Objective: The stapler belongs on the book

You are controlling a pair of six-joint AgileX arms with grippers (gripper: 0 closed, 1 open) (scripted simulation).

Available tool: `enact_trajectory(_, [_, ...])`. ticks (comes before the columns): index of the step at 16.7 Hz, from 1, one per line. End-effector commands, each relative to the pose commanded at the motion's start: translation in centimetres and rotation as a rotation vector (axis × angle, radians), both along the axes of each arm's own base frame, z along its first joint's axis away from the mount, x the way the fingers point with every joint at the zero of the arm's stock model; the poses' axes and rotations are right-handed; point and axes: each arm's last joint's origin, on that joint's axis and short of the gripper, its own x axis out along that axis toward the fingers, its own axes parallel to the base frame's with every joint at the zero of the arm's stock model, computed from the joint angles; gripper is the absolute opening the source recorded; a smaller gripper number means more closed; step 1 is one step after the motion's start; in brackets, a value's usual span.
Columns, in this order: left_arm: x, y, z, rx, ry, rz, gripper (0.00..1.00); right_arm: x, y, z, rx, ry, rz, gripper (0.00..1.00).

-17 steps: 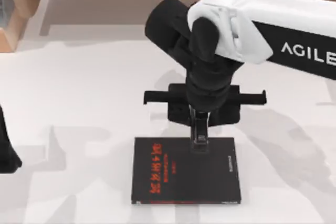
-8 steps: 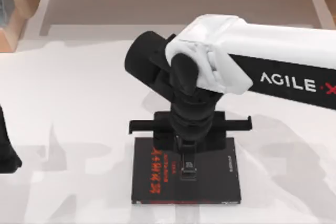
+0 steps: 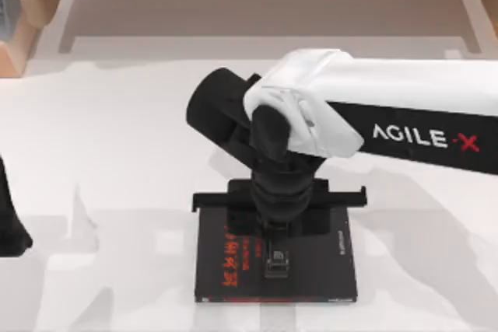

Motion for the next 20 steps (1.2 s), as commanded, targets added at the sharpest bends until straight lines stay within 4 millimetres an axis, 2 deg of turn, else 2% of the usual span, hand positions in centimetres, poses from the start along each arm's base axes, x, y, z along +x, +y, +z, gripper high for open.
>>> enact_trajectory(4, [0.0, 0.0, 0.0, 0.0, 0.0, 0.0, 1.0, 0.0, 0.0, -0.2, 0.0, 0.0, 0.0, 0.0])
enact_trajectory(17, [0.0, 0.0, 0.0, 0.0, 0.0, 0.0, 1.0, 0.0, 0.0, -0.2, 0.0, 0.0, 0.0, 0.98])
enact_trajectory(20, [0.0, 0.0, 0.0, 0.0, 0.0, 0.0, 1.0, 0.0, 0.0, -0.2, 0.0, 0.0, 0.0, 1.0])
